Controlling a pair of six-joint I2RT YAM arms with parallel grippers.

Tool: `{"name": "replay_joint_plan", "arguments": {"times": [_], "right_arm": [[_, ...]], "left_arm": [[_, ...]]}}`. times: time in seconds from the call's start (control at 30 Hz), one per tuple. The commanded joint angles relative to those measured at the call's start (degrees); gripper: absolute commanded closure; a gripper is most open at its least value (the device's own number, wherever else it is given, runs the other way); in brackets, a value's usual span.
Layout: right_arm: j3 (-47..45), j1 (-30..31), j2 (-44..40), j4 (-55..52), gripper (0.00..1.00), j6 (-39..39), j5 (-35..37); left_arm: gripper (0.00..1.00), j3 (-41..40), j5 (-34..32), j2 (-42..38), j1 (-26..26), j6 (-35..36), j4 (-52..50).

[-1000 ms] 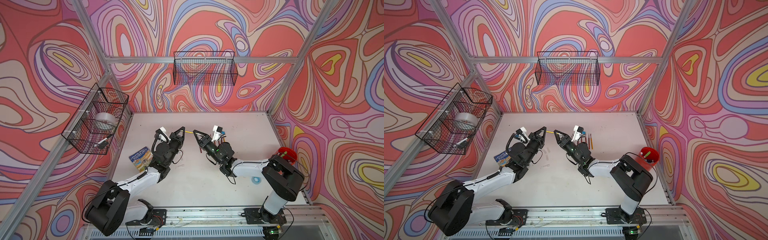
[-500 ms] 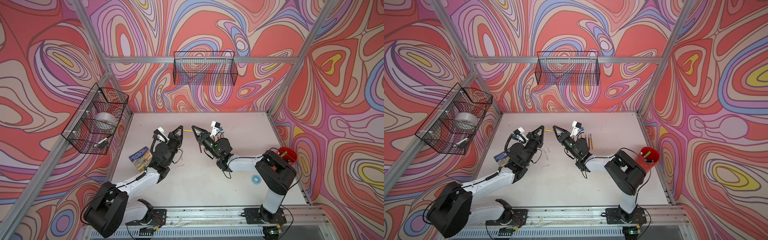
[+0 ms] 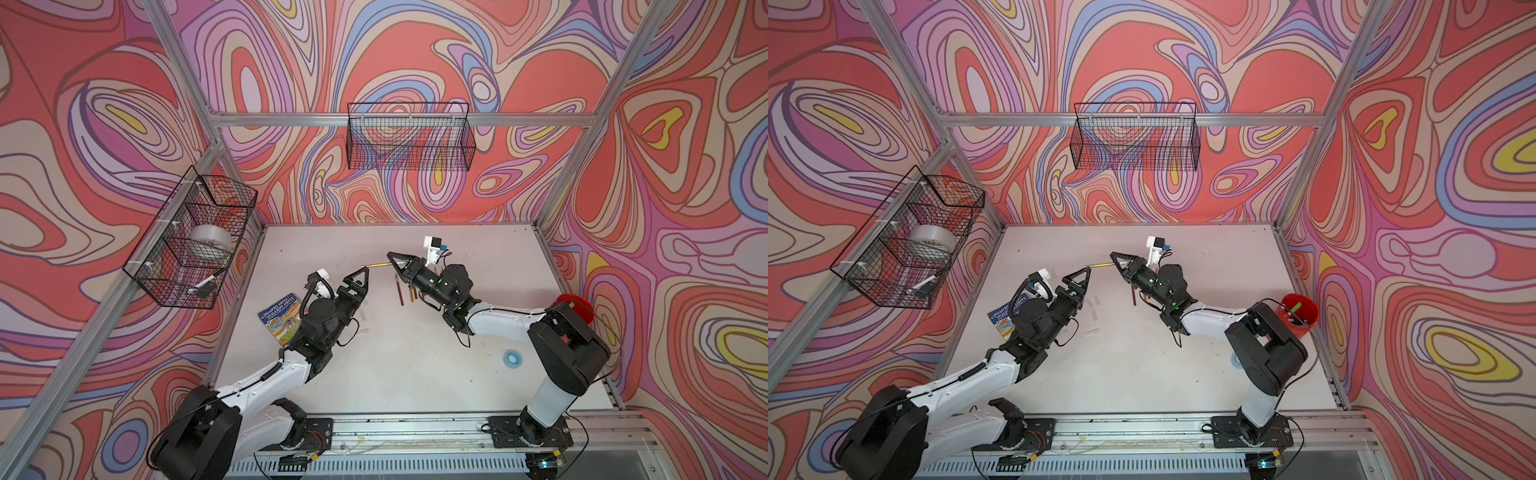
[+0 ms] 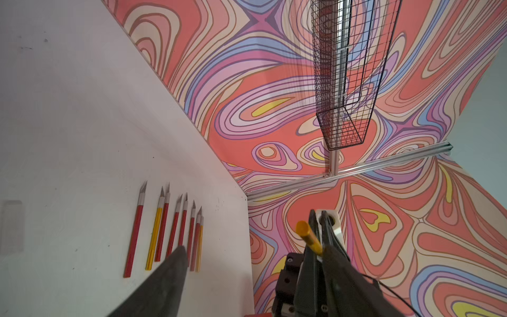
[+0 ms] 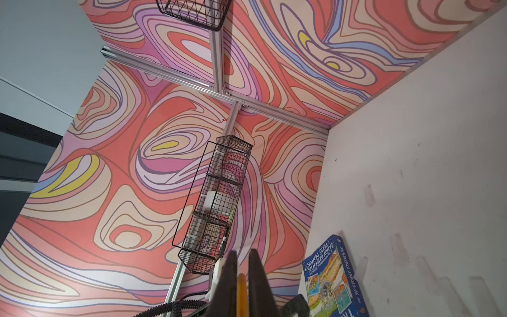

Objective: Remove protective caps from carving knives
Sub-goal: Pick up the carving knife from the center of the board, then remove the protective sleeve from the carving knife.

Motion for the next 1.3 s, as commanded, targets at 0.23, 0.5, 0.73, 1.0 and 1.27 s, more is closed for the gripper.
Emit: {"name": "replay_joint_plan", "arguments": {"times": [0.23, 0.5, 0.73, 1.0, 1.27], "right_arm": [[22.34, -4.98, -8.46, -63.01, 1.00, -33.29, -2.89], [36.43, -5.07, -3.06, -84.50, 1.00, -46.64, -7.70], [41.33, -5.08, -0.22, -92.90, 1.00, -51.64, -11.34], [41.17, -5.02, 2.01, -92.41, 1.00, -51.81, -16.05], [40.02, -5.00, 1.62, -91.86, 1.00, -52.50, -19.89]], "left_arm": [[0.13, 17.29, -1.83, -12.96, -0.30, 30.66, -50.86], [0.16, 29.19, 13.12, -0.98, -0.30, 44.19, -60.78], [0.14, 30.13, 23.13, 1.34, -0.56, 48.11, -57.74], [0.18, 34.40, 21.14, 8.38, -7.69, 51.98, -58.83], [0.32, 37.31, 20.39, 12.84, -9.00, 53.14, -57.54]]}}
